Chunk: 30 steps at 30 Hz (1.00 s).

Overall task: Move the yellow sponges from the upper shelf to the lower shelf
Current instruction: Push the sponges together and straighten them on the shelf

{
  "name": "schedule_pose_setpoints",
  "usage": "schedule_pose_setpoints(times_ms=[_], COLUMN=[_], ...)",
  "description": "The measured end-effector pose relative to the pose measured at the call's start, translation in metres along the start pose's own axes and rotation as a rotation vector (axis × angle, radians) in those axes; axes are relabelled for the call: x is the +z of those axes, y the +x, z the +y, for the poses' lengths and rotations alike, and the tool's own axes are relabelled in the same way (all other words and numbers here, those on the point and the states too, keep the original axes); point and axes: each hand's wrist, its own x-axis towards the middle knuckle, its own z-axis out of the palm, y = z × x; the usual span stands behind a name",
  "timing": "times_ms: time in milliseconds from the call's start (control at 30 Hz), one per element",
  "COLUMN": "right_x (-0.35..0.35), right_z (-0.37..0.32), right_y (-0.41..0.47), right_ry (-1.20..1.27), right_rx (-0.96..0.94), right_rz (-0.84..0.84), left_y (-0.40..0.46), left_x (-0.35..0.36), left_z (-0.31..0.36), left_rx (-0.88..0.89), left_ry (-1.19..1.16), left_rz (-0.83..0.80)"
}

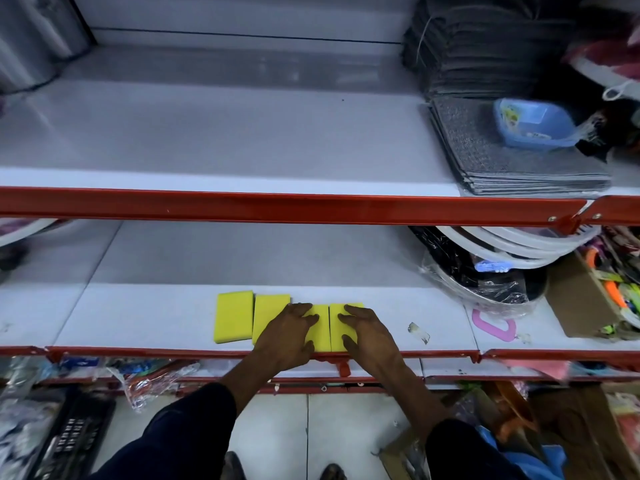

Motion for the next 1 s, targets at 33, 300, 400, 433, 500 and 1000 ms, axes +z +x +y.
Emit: schedule_pose_setpoints(times_ms=[33, 300, 400, 433, 500, 1000], right_x=[0.0, -0.004, -0.007, -0.008, -0.011, -0.01], right_z=[-0.001, -0.006, -0.008, -0.009, -0.014, -0.051], right_y=[0.001, 0.003, 0.004, 0.004, 0.006, 0.013], right_ry=[-0.002, -0.016, -0.036, -0.049, -0.083, -0.252], right_rx=[-0.006, -0.004, -0.003, -0.001, 0.004, 0.045], right_rz=[-0.006, -0.044, -0.057, -0.063, -0.079, -0.162], left_y=[0.0, 0.002, 0.0, -0.001, -0.001, -0.019], left_x=[0.0, 0.006, 0.006, 0.005, -0.001, -0.023], left_z=[0.0, -0.003, -0.006, -0.007, -0.011, -0.051], left_rx=[-0.002, 0.002, 0.018, 0.018, -0.013, -0.216], left_ry=[-0.002, -0.004, 0.002, 0.006, 0.006, -0.012], left_rz=[0.003, 0.013, 0.008, 0.014, 0.045, -0.061])
